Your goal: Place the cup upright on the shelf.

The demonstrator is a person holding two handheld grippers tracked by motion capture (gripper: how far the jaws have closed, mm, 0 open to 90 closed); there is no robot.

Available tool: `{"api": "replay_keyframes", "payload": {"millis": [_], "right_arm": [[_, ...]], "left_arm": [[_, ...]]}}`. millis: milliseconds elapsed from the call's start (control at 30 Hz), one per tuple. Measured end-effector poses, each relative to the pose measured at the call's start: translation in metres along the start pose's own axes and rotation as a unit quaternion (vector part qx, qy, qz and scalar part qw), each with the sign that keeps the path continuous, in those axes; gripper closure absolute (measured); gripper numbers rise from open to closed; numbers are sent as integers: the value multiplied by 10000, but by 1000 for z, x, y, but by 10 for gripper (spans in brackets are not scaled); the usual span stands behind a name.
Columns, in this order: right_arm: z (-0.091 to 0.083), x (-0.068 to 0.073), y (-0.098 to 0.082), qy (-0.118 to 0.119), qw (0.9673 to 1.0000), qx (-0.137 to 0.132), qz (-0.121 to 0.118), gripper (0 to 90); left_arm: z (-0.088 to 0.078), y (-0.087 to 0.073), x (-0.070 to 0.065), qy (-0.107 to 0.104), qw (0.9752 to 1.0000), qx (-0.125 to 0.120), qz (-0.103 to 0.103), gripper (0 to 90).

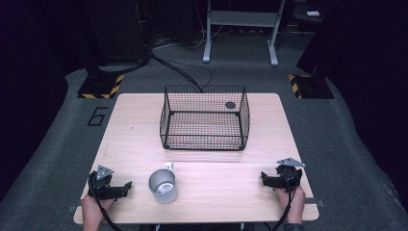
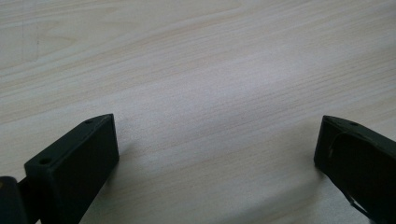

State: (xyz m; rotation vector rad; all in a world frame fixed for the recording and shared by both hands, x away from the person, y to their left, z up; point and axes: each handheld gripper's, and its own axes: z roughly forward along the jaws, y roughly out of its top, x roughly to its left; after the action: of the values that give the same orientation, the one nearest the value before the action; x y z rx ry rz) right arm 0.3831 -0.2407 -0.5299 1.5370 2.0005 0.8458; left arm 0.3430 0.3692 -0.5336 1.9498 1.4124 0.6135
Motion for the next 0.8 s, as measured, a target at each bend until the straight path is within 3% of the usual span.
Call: {"api": "replay_keyframes", "payload": {"millis": [500,600,800], "right_arm": [[0,0,0,2,10000,-9,7,1],[0,-1,0,10,10000,-14,-9,1],[0,-1,0,24,10000,-9,-20,2]], "left_arm": [[0,0,0,-12,10000,-2,29,1],[-1,0,-3,-105,9997,21,223,1],[-4,2,-8,-301,9989,1,370,2]]}}
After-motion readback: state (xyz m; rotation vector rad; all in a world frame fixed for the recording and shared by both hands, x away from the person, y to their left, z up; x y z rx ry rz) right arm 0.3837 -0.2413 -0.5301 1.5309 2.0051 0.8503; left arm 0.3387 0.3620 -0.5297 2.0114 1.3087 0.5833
